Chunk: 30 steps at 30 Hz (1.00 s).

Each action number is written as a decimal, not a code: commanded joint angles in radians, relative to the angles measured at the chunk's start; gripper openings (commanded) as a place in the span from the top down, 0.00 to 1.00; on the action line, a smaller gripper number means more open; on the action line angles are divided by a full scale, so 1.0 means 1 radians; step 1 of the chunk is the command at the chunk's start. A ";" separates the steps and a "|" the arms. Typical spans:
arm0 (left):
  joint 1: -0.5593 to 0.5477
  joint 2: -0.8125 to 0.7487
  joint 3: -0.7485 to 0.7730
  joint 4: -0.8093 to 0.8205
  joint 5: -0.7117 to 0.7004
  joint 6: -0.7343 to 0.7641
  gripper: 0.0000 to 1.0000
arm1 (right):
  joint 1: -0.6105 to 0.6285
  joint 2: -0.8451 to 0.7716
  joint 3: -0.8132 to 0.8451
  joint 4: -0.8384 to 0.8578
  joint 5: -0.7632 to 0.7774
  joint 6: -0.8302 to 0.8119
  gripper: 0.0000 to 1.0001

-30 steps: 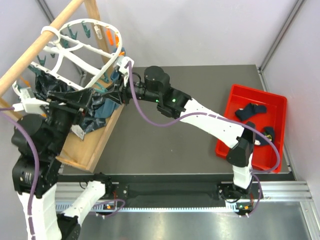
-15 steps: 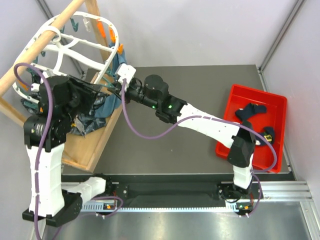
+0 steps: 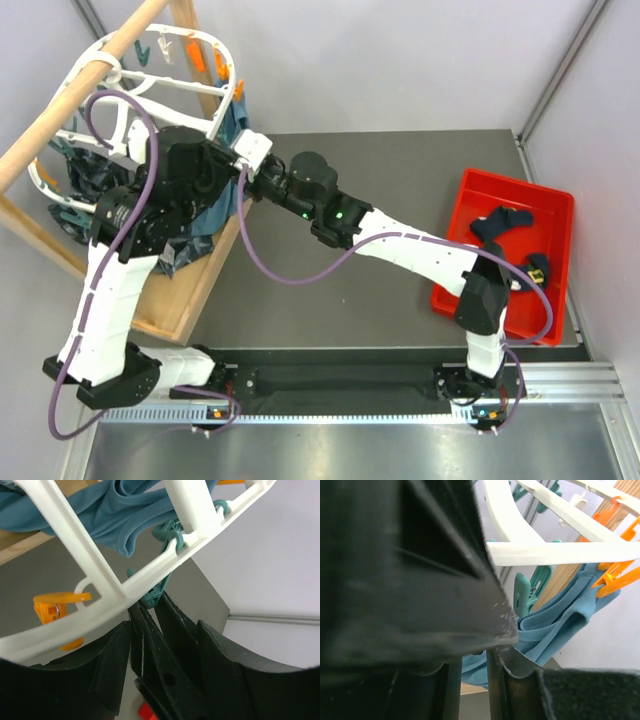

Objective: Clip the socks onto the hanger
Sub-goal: Open the clamp at the hanger.

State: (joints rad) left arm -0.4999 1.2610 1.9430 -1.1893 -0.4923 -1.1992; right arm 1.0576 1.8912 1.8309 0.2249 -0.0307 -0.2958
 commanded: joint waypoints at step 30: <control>-0.118 0.041 0.141 -0.104 -0.417 -0.111 0.43 | 0.015 0.008 -0.036 0.100 0.049 -0.117 1.00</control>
State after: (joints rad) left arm -0.6170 1.2686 2.0289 -1.2125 -0.8494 -1.2591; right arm 1.0603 1.8927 1.7897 0.3061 0.0090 -0.3859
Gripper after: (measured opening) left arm 0.571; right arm 0.216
